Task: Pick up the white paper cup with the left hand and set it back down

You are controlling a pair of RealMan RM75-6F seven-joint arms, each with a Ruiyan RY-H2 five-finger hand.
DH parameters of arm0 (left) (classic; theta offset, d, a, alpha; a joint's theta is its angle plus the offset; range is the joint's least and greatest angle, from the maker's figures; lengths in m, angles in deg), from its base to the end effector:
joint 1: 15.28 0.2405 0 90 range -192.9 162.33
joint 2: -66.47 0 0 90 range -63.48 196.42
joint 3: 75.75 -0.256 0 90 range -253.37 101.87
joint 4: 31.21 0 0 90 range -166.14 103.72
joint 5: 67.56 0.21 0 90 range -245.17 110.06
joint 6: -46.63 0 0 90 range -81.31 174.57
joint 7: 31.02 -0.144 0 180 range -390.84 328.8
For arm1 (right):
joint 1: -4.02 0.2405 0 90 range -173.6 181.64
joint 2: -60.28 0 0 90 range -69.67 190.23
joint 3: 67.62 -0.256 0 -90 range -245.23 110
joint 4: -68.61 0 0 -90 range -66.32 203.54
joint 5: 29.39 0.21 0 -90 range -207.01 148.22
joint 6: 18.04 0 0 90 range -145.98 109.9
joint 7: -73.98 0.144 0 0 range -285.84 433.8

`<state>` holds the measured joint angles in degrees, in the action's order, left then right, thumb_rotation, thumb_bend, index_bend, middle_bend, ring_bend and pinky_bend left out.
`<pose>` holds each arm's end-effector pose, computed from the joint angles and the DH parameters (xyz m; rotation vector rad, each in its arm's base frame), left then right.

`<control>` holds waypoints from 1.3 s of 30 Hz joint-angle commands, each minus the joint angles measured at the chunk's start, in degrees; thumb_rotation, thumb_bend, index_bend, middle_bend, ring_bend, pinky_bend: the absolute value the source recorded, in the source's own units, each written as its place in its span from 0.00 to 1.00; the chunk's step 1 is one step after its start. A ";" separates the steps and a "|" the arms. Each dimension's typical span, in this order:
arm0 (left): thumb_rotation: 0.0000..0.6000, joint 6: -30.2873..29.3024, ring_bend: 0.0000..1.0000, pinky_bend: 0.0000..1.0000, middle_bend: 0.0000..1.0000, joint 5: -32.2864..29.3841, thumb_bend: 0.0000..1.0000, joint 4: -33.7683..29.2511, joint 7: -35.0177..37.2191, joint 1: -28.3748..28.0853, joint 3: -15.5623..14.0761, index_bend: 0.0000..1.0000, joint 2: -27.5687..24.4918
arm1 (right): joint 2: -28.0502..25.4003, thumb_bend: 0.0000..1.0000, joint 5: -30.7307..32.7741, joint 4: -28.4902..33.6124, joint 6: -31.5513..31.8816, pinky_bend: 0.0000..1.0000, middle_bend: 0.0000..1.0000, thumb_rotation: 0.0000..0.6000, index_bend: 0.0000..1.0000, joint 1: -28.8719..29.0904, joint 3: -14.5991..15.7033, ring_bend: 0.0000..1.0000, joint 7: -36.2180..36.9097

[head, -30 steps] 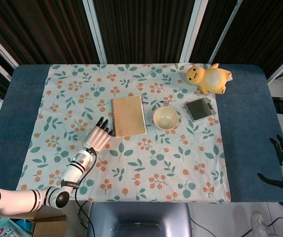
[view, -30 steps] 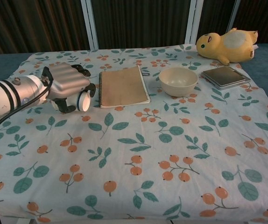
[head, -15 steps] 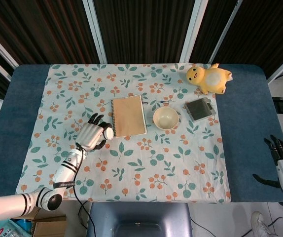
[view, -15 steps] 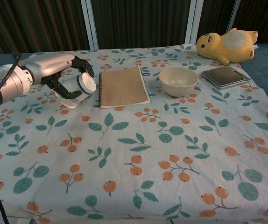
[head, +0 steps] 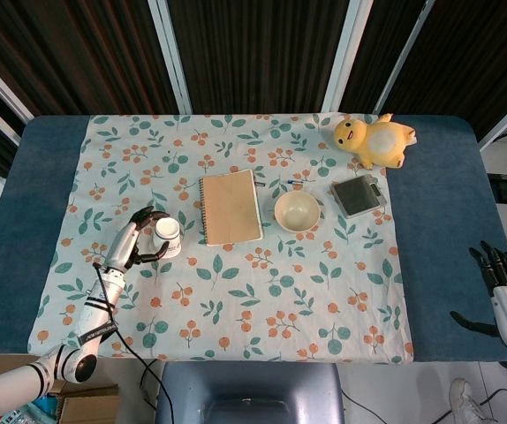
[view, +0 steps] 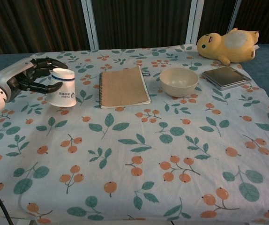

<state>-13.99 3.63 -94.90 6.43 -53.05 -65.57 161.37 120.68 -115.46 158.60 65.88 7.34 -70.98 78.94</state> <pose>-0.2171 0.3684 -0.0033 -1.3092 -1.5749 -1.4485 -0.3285 -0.1751 0.1836 1.3734 -0.9105 0.8693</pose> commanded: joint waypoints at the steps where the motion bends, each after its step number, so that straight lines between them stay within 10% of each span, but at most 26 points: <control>1: 1.00 1.32 0.08 0.05 0.41 1.43 0.40 2.94 2.84 1.18 0.26 0.36 1.84 | -0.14 0.09 0.16 0.04 0.02 0.00 0.00 0.94 0.00 -0.03 -0.05 0.00 0.06; 7: 1.00 2.24 0.07 0.05 0.38 3.04 0.40 5.52 4.58 1.04 0.28 0.33 2.87 | -0.14 0.09 0.65 -0.02 -0.08 0.00 0.00 0.94 0.00 -0.09 -0.11 0.00 0.05; 15: 1.00 1.53 0.02 0.05 0.13 5.72 0.38 4.76 8.08 2.11 -0.32 0.01 1.34 | 0.04 0.09 0.56 -0.09 -0.31 0.00 0.00 0.94 0.00 0.05 0.03 0.00 -0.31; 25: 1.00 -3.64 0.00 0.06 0.08 9.54 0.38 -1.69 6.88 3.85 -0.28 0.00 -4.28 | -0.12 0.09 1.01 -0.13 -0.18 0.00 0.00 0.94 0.00 -0.07 -0.10 0.00 -0.44; 28: 1.00 -9.04 0.00 0.05 0.02 13.04 0.36 -7.89 -0.40 6.69 -2.52 0.00 -9.99 | -0.08 0.09 1.00 -0.52 0.73 0.00 0.00 0.94 0.00 -0.43 -0.27 0.00 -0.47; 34: 1.00 -18.85 0.00 0.00 0.00 13.06 0.36 -24.33 -40.83 16.47 -8.17 0.01 -25.19 | 1.92 0.09 1.73 -4.71 2.36 0.00 0.00 0.94 0.00 -1.33 -0.70 0.00 0.64; 39: 1.00 -24.84 0.00 0.00 0.00 11.76 0.35 -28.37 -48.17 24.03 -12.17 0.00 -28.15 | 4.26 0.09 1.47 -8.85 3.93 0.00 0.00 0.94 0.00 -2.48 -0.44 0.00 4.48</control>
<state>-30.57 15.83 -114.65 -28.50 -38.16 -72.49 140.96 123.91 -113.91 151.15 69.07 5.44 -71.53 82.00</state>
